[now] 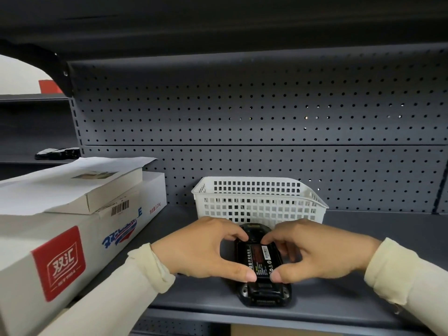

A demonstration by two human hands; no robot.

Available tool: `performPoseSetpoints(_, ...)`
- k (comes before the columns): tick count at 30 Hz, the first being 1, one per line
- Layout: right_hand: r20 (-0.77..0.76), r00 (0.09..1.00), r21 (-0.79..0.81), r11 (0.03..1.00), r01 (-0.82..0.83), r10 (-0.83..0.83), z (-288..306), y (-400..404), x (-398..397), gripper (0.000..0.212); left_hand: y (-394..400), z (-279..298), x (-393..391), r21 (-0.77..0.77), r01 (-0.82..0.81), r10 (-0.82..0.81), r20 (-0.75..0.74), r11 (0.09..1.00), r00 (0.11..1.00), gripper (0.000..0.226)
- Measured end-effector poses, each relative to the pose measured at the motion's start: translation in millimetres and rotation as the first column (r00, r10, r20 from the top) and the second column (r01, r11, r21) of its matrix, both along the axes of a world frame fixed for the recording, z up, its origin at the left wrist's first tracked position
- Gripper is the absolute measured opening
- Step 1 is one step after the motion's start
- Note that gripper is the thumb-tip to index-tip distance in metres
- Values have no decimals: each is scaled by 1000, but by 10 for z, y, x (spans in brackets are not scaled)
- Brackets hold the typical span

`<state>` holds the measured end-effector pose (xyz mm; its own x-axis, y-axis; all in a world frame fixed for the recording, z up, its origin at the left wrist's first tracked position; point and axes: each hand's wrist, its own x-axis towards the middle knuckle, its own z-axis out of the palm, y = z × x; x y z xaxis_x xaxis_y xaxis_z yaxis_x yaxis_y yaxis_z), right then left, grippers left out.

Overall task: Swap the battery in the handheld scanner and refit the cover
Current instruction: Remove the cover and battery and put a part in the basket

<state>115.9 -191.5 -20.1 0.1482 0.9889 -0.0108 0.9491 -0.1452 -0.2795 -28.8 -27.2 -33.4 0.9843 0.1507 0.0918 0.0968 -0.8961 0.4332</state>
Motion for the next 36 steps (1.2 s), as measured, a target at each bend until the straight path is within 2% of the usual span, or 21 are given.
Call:
performPoseSetpoints(4,101,995,-10,1000,-3,4,-11,17,3,50,12,-17,1,3,-2,2,3,1000,1000,71)
performPoseSetpoints(9,-114,993,-57,998,-30,24,68,5,81,54,59,-54,-7,58,12,-13,15,998,1000,70)
performPoseSetpoints(13,-151,988,-74,997,-29,18,61,15,110,57,41,-39,-6,68,5,-6,19,998,1000,74)
performPoseSetpoints(17,-201,980,-56,998,-12,1,46,28,114,57,0,-18,5,174,17,-21,19,985,1000,71)
performPoseSetpoints(20,-244,970,-60,998,0,-14,41,37,130,57,-29,-14,5,295,20,-25,12,955,1000,78)
performPoseSetpoints(22,-268,963,-66,998,2,-20,46,44,140,59,-24,-24,6,320,18,-28,26,947,999,74)
performPoseSetpoints(26,-274,962,-93,996,-3,-22,84,59,132,61,15,-59,7,333,17,-48,83,943,995,63)
performPoseSetpoints(31,-248,967,-142,990,14,-49,140,74,105,69,8,-74,-16,449,21,-69,92,893,993,69)
performPoseSetpoints(36,-217,974,-128,991,30,-57,133,101,79,65,3,-45,-37,457,33,-70,64,889,995,69)
